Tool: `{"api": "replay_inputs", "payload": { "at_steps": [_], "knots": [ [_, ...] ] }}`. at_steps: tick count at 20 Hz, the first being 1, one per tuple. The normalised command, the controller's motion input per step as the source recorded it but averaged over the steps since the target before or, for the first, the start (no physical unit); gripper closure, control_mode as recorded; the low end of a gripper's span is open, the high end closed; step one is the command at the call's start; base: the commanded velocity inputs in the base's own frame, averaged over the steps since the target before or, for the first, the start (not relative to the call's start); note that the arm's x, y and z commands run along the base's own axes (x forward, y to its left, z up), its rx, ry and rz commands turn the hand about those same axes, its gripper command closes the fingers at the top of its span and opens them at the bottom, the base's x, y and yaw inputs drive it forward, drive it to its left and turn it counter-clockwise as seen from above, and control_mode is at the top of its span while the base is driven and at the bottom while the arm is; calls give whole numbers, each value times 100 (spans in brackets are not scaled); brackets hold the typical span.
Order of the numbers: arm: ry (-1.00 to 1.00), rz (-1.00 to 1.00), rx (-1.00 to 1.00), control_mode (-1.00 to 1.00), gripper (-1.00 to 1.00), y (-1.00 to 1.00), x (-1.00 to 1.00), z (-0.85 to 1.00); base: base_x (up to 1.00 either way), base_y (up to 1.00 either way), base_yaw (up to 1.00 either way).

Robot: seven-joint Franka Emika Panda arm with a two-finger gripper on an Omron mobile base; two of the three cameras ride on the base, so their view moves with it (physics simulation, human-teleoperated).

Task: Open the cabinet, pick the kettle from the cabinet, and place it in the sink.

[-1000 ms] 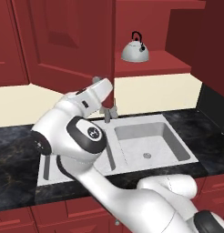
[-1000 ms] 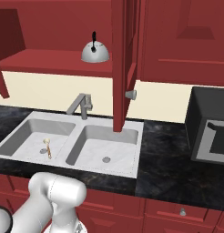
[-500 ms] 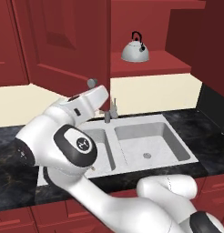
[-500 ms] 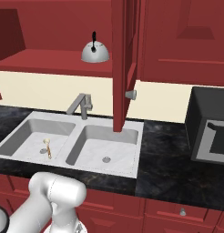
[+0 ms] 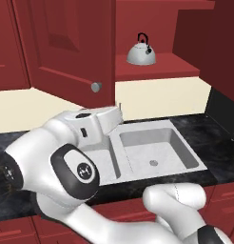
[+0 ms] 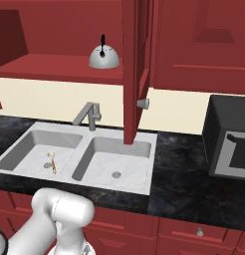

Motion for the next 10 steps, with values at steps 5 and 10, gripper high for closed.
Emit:
{"api": "replay_inputs", "payload": {
  "at_steps": [5,10],
  "knots": [
    [-1,0,25,-100,-100,-47,-44,-2,0,0,0],
    [2,0,21,-100,-100,-54,-26,4,0,0,0]
  ]
}}
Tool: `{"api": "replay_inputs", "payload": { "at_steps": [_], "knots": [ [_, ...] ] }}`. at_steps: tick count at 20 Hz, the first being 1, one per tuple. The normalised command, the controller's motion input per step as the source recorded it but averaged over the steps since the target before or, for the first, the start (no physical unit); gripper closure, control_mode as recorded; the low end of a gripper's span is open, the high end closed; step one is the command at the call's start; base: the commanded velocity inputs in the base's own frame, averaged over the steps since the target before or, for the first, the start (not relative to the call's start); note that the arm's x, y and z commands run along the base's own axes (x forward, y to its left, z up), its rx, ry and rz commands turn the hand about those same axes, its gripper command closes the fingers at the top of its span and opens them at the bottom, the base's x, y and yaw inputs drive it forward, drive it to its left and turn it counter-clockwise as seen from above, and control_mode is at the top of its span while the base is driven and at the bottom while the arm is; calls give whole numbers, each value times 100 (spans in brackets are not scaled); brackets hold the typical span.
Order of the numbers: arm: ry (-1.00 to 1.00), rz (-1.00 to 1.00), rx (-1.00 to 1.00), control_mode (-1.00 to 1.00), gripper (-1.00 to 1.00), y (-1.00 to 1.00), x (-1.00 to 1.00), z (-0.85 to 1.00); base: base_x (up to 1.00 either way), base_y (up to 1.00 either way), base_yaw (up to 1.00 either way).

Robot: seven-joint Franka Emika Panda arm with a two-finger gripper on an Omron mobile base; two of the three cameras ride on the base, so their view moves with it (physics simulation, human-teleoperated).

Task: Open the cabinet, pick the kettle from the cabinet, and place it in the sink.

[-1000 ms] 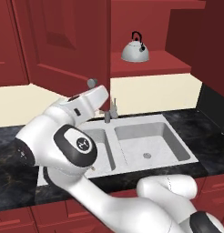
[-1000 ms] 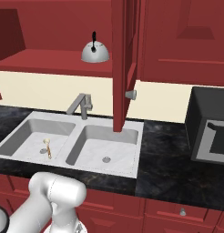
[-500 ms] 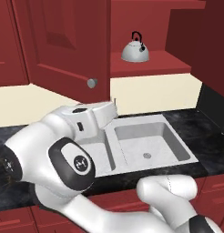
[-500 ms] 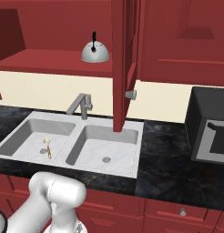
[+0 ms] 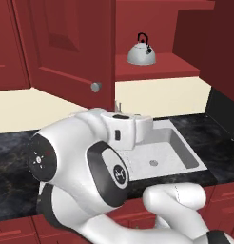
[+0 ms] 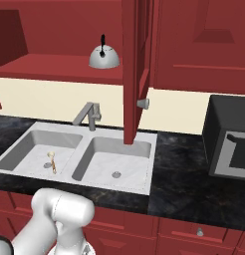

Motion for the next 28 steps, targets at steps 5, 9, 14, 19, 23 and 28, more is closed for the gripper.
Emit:
{"api": "replay_inputs", "payload": {
  "at_steps": [5,9,14,19,23,28],
  "knots": [
    [0,5,31,-100,-100,-56,-17,8,0,0,0],
    [0,9,40,-100,-100,-49,-9,11,0,0,0],
    [3,12,46,-100,-100,-41,1,12,0,0,0],
    [11,19,50,-100,-100,-28,18,8,0,0,0],
    [15,24,55,-100,-100,-20,29,5,0,0,0],
    [1,21,48,-100,-100,-6,40,2,0,0,0]
  ]
}}
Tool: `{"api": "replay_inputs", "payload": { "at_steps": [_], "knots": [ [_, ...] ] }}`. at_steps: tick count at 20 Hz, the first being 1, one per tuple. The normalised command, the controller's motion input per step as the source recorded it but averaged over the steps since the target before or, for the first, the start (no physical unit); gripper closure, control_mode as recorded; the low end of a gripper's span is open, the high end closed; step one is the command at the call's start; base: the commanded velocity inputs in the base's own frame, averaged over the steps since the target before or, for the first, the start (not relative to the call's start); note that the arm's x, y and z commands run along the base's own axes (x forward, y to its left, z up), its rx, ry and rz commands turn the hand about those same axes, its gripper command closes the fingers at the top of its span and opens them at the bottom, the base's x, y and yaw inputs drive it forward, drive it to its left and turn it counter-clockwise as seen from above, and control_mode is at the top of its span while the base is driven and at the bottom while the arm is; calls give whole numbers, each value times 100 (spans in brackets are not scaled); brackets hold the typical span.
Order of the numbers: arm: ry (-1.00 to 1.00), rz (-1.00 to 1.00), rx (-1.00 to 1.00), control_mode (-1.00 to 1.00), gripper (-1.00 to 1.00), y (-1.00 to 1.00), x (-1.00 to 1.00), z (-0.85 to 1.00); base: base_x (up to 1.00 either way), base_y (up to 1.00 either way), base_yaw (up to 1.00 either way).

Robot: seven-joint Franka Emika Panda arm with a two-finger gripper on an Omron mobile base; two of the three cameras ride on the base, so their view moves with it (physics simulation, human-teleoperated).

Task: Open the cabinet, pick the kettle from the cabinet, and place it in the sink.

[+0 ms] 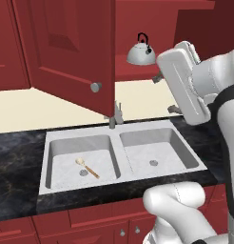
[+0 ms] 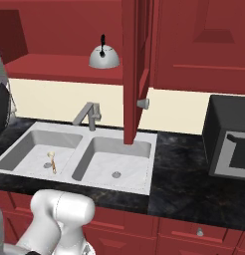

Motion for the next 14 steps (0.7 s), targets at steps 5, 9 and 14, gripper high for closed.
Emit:
{"api": "replay_inputs", "payload": {
  "at_steps": [5,9,14],
  "knots": [
    [0,8,40,-100,-100,3,50,-2,0,0,0],
    [12,4,34,-100,-100,3,49,3,0,0,0],
    [12,13,15,-100,-100,33,39,0,0,0,0]
  ]
}}
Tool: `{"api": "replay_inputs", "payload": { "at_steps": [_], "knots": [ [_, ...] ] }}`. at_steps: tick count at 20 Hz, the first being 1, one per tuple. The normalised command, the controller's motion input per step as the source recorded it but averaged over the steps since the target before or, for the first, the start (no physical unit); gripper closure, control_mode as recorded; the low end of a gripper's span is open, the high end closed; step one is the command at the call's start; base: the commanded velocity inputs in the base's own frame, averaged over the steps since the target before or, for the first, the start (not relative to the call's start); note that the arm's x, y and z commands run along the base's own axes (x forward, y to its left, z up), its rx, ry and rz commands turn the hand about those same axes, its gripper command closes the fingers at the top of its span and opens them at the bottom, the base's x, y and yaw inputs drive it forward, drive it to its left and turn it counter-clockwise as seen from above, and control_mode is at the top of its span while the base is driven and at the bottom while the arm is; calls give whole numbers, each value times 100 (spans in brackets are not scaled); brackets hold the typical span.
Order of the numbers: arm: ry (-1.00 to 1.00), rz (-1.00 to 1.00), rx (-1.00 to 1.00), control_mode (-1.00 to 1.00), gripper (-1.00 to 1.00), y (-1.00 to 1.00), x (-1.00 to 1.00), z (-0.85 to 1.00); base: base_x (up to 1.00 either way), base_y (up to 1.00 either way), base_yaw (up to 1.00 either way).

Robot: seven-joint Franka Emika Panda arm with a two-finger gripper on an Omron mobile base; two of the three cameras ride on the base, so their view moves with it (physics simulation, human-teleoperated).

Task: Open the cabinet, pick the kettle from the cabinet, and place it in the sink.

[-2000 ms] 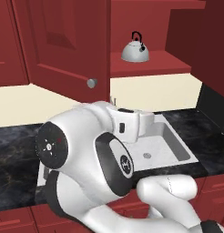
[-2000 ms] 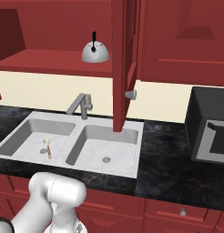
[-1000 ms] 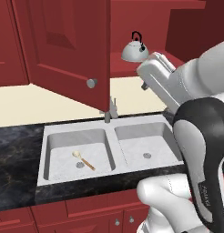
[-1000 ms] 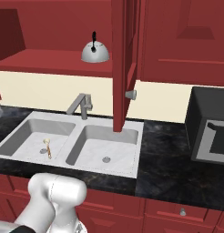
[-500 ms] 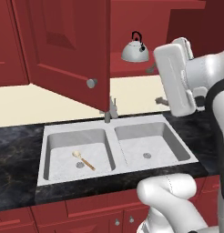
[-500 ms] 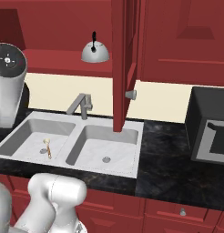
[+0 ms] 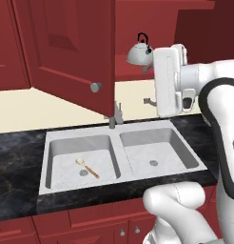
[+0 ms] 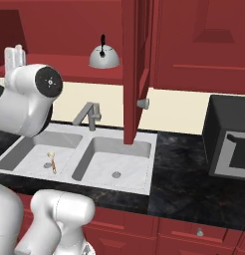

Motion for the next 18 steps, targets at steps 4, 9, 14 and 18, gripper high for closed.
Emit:
{"api": "replay_inputs", "payload": {
  "at_steps": [4,9,14,18],
  "knots": [
    [3,19,8,-100,-100,31,33,5,0,0,0],
    [0,23,6,-100,-100,27,28,6,0,0,0],
    [0,24,0,-100,-100,35,19,0,0,0,0],
    [0,16,0,-100,-100,44,12,0,0,0,0]
  ]
}}
